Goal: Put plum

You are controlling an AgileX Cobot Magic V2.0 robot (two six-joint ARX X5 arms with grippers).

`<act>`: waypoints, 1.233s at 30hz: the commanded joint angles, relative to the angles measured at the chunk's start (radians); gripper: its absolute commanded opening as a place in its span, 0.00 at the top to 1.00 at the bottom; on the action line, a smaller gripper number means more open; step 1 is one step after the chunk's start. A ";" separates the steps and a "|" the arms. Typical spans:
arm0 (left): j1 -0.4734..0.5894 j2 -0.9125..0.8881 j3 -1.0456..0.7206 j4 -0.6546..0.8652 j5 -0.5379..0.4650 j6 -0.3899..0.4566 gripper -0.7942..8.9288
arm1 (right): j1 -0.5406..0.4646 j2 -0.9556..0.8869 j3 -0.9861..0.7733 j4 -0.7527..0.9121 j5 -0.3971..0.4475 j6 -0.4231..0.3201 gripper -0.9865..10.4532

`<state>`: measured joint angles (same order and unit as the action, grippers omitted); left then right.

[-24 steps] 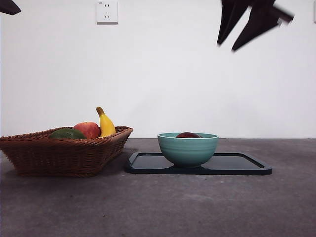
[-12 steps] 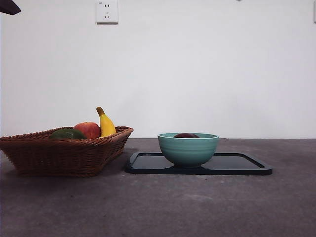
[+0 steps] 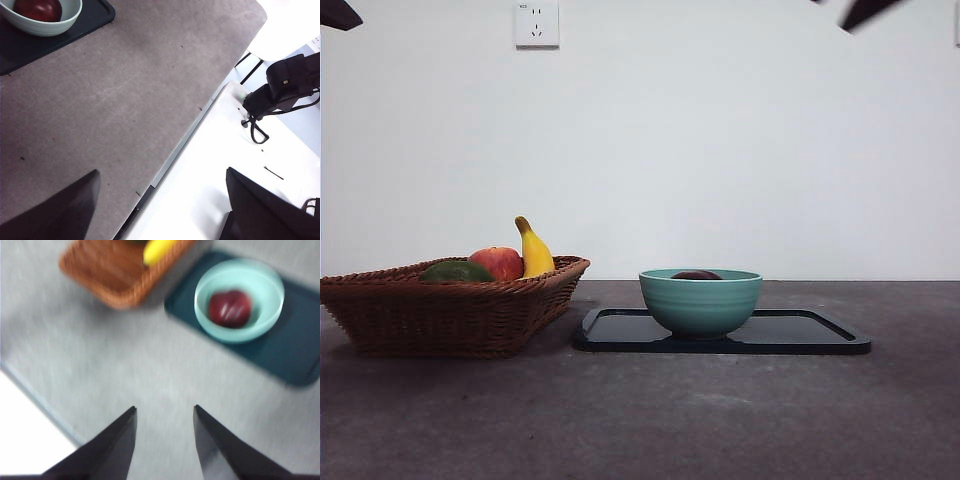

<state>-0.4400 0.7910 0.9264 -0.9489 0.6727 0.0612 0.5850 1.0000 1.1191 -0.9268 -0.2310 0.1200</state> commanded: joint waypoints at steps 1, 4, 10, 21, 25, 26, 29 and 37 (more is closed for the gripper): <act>-0.005 0.005 0.013 0.006 0.006 0.010 0.50 | 0.029 -0.068 -0.079 0.014 -0.002 -0.008 0.76; -0.005 0.005 0.013 0.006 0.006 0.009 0.50 | 0.051 -0.147 -0.159 0.014 -0.004 -0.001 0.76; -0.005 0.005 0.013 0.003 0.006 0.009 0.50 | 0.083 -0.287 -0.269 0.014 -0.005 0.020 0.76; -0.005 0.005 0.013 0.003 0.006 0.008 0.50 | 0.084 -0.369 -0.286 0.013 -0.008 0.027 0.76; -0.005 0.005 0.013 0.003 0.006 0.003 0.50 | 0.084 -0.368 -0.286 0.013 -0.008 0.026 0.76; -0.005 0.005 0.013 0.003 0.006 0.000 0.50 | 0.084 -0.368 -0.286 0.013 -0.008 0.027 0.76; -0.005 0.005 0.013 0.002 0.006 -0.005 0.50 | 0.084 -0.368 -0.286 0.013 -0.008 0.027 0.76; -0.010 0.039 0.033 0.156 -0.043 -0.075 0.50 | 0.084 -0.368 -0.286 0.013 -0.032 0.027 0.76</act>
<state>-0.4438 0.8150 0.9333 -0.8215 0.6403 0.0093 0.6601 0.6281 0.8257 -0.9230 -0.2592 0.1364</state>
